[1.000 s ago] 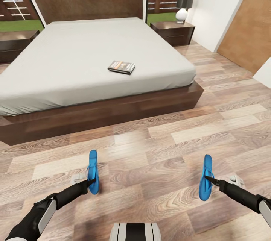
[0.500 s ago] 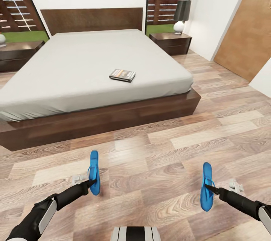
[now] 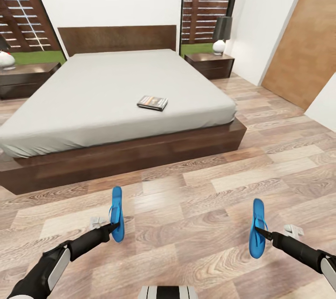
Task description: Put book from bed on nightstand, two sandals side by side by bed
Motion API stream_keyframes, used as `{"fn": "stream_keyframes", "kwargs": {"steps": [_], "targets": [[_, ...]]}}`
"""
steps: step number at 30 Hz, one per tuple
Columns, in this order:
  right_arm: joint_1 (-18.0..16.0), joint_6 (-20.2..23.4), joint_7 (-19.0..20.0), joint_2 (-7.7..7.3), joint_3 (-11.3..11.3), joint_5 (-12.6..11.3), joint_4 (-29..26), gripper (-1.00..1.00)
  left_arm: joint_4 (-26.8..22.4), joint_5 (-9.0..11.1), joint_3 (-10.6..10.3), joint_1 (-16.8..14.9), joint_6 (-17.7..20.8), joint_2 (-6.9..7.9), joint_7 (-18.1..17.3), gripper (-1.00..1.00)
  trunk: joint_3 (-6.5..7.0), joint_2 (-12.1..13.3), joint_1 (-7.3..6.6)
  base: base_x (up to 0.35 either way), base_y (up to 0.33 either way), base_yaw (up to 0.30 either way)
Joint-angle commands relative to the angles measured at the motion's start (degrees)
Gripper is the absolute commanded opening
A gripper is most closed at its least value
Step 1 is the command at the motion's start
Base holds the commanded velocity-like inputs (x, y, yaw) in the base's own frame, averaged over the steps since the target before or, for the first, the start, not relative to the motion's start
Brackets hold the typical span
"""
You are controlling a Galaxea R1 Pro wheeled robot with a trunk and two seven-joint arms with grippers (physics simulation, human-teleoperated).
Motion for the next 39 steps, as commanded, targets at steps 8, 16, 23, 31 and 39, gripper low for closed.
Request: {"fn": "stream_keyframes", "kwargs": {"steps": [8, 16, 23, 31, 39], "targets": [[0.0, -2.8, 0.1, 0.0, 0.0, -0.3, 5.9, -1.0, 0.0, 0.3, 0.1, 0.0, 0.4, -0.46, -0.2, -1.0, 1.74, 0.1, -0.21, 0.0, 0.0, 0.0], [-0.1, -11.0, 0.2, 0.02, 0.0, 0.1, 18.5, -1.0, 0.1, 0.2, 0.1, 0.6, 0.2, -1.15, -0.2, -1.0, 3.51, 0.2, -0.42, 0.0, 0.0, 0.0], [0.0, -14.0, 0.2, 0.09, 0.0, 2.2, 22.4, -1.0, 7.8, 0.1, 0.2, 0.9, -2.4, -0.87, -3.4, -1.0, 5.06, 0.3, -0.6, 0.0, 0.0, 0.0], [0.0, -14.4, 0.2, 0.09, 0.0, 5.6, 22.8, -1.0, 11.5, 0.0, 0.0, 0.9, -6.9, -1.1, -5.7, -1.0, 6.83, 0.4, -0.81, 0.0, 0.0, 0.0], [0.0, -14.5, 0.2, 0.12, 0.0, 8.1, 22.8, -1.0, 13.4, -0.5, -1.8, 1.0, -7.1, -1.34, -5.5, -1.0, 8.6, 0.5, -1.01, 0.0, 0.0, 0.0]]}}
